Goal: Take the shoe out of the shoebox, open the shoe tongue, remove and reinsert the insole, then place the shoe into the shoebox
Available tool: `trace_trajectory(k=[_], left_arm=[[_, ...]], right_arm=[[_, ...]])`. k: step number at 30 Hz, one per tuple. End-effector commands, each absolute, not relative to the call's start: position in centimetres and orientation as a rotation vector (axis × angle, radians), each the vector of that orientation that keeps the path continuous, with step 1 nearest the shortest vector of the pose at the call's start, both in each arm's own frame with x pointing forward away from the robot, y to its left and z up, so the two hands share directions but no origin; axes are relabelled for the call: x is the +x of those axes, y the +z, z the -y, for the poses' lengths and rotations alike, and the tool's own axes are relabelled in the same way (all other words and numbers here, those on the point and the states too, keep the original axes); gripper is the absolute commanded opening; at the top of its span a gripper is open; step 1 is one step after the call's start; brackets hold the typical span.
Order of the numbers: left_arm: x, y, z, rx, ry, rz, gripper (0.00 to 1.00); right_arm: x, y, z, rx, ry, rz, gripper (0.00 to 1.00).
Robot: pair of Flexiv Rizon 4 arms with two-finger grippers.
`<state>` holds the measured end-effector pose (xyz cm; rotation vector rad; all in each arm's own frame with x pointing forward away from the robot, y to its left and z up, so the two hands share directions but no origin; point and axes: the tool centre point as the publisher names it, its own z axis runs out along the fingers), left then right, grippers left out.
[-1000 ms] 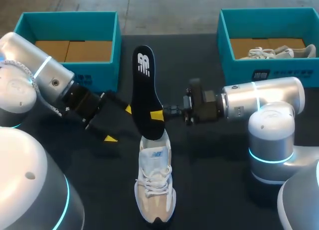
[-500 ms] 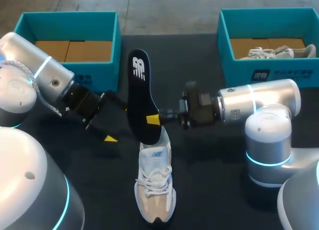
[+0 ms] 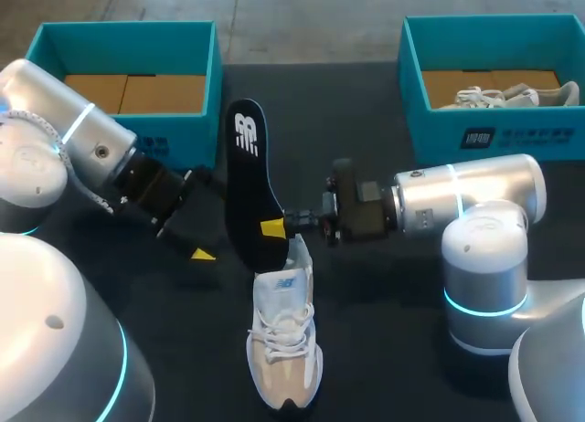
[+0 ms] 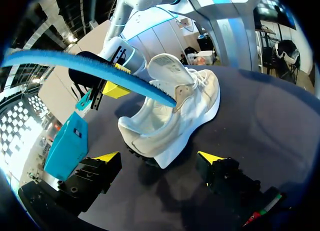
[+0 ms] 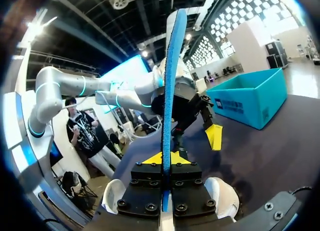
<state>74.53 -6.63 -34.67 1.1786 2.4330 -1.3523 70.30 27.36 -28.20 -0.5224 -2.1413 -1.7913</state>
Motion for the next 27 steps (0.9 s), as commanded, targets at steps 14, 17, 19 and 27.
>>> trace_trajectory(k=[14,17,19,27], left_arm=[[74.6,-34.7,6.6,1.181,-1.35,-2.436,1.0],[74.6,-34.7,6.6,1.181,-1.35,-2.436,1.0],[74.6,-34.7,6.6,1.181,-1.35,-2.436,1.0],[74.6,-34.7,6.6,1.181,-1.35,-2.436,1.0]], right_arm=[[68.9,-29.1,-27.5,-0.616,-1.801,2.131,0.0],[68.9,-29.2,-27.4,-0.62,-1.805,2.125,0.0],[68.8,-29.0,-27.3,-0.62,-1.811,2.123,0.0],[69.1,-27.8,-27.2,-0.596,-1.836,2.144,0.0]])
